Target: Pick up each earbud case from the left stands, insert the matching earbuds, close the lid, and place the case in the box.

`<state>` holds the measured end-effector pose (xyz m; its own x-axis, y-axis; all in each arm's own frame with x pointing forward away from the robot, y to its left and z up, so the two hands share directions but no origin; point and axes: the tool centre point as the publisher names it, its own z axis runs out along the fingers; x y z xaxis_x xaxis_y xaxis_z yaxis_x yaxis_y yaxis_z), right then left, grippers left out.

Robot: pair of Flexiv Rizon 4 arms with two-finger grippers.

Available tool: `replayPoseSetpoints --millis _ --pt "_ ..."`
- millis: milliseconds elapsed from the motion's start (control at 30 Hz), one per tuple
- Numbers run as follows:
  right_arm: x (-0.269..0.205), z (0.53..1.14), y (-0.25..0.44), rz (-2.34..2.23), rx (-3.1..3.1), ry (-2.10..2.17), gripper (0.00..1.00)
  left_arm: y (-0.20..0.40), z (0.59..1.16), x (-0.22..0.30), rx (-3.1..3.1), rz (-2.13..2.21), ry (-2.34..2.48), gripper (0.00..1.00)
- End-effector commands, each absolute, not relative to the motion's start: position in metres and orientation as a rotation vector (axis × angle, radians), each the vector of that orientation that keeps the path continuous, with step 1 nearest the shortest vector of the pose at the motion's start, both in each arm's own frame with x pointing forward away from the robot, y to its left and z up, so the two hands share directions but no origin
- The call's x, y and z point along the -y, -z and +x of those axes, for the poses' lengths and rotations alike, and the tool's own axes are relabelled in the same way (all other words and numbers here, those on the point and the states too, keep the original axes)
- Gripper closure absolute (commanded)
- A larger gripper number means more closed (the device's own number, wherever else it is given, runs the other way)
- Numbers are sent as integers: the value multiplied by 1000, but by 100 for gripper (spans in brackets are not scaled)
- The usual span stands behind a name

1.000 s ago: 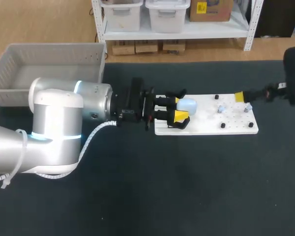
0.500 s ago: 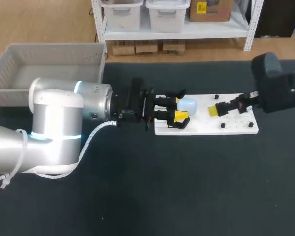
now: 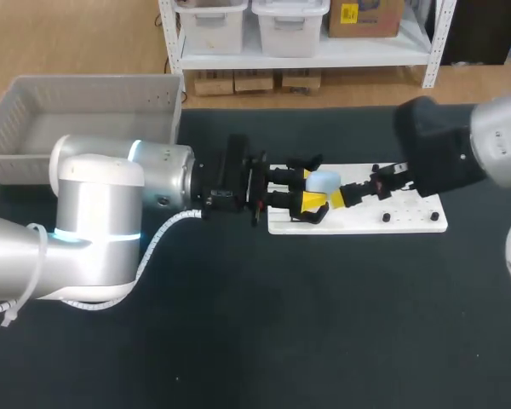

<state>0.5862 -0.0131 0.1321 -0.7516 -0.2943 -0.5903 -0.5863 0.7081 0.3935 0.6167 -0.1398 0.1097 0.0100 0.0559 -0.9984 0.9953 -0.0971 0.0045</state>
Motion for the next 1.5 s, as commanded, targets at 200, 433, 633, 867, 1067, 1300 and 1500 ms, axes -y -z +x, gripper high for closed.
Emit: replayPoseSetpoints --millis 200,433,633,867,1067,1300,1500 --pt "6 602 -117 -650 -2456 -808 0 -109 615 140 -1196 1321 1244 100" --pt "5 605 -116 -645 -2459 -804 0 -109 615 140 -1196 1321 1244 100" --pt "5 608 -116 -639 -2460 -799 0 -109 615 140 -1196 1321 1244 100" --pt "6 611 -115 -632 -2466 -794 0 -109 615 140 -1196 1321 1244 100" --pt "8 616 -115 -620 -2469 -782 0 -109 615 140 -1196 1321 1244 100" --pt "9 621 -117 -610 -2469 -766 0 -109 615 140 -1196 1321 1244 100" --pt "11 626 -121 -602 -2468 -743 0 -109 615 140 -1196 1321 1244 100"
